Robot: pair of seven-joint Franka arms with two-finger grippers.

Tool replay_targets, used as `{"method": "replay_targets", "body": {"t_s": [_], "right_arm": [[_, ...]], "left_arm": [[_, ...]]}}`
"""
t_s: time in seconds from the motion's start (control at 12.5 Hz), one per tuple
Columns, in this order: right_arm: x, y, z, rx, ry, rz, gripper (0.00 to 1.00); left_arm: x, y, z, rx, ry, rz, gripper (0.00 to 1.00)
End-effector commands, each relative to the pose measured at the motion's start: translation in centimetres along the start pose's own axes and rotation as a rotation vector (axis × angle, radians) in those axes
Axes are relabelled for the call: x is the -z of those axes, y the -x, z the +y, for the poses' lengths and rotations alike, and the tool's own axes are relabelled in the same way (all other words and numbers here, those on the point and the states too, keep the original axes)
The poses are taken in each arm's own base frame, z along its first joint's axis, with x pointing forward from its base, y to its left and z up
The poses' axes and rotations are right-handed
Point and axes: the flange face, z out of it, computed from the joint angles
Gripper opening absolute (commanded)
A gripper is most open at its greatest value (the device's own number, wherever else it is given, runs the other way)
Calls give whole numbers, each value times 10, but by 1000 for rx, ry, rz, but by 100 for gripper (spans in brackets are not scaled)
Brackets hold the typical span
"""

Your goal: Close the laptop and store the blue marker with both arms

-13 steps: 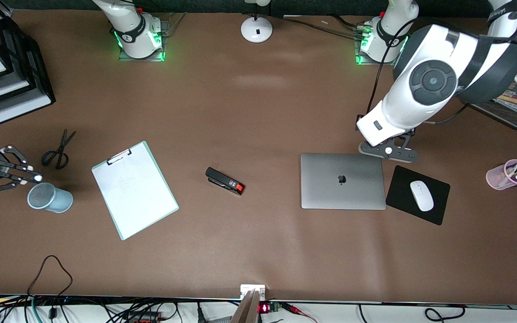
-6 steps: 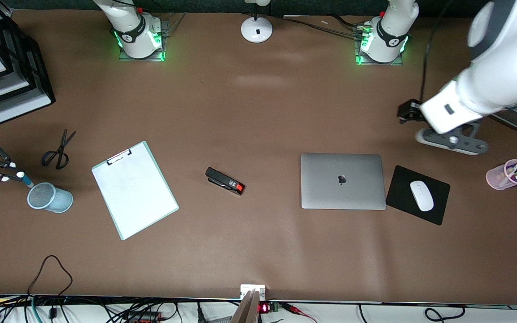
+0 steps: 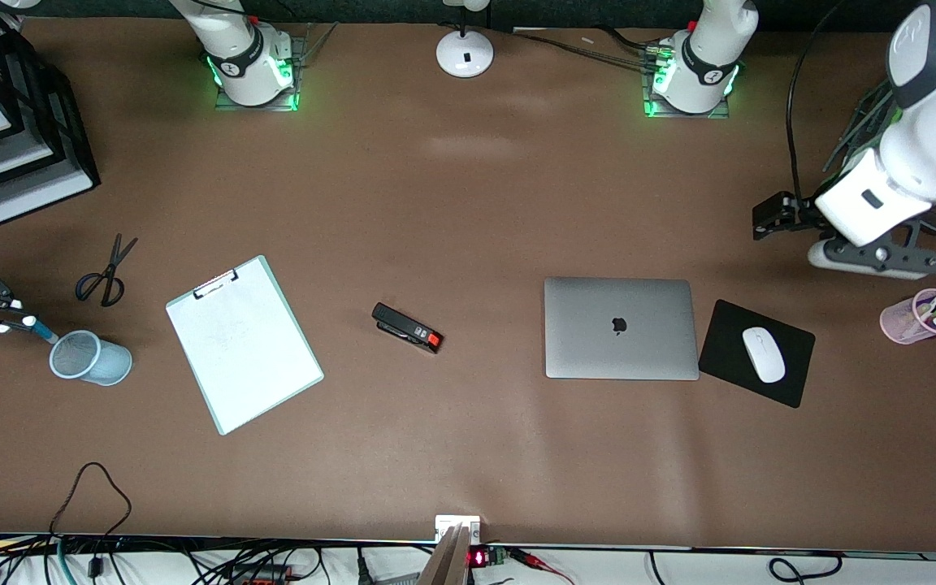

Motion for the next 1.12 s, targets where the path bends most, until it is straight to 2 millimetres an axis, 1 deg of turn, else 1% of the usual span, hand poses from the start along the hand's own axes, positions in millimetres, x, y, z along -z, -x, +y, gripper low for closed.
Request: {"method": "replay_targets", "body": {"t_s": [0.0, 0.16, 0.24, 0.4, 0.72, 0.88, 1.04], "right_arm": [[-2, 13, 3, 31, 5, 38, 0], [-7, 18, 4, 65, 3, 39, 0], [-11, 23, 4, 86, 2, 38, 0], [-10, 29, 10, 216, 49, -6, 0], [-15, 39, 8, 260, 45, -5, 0], [-21, 42, 8, 258, 35, 1, 0], [-24, 43, 7, 255, 25, 7, 0]], "left_arm": [[0, 23, -11, 46, 29, 30, 100], [1, 23, -11, 43, 29, 34, 100], [1, 23, -11, 44, 29, 30, 100], [1, 23, -14, 47, 25, 32, 100], [2, 23, -17, 43, 18, 30, 100], [5, 23, -16, 41, 18, 35, 100], [6, 16, -16, 39, 15, 38, 100]]}}
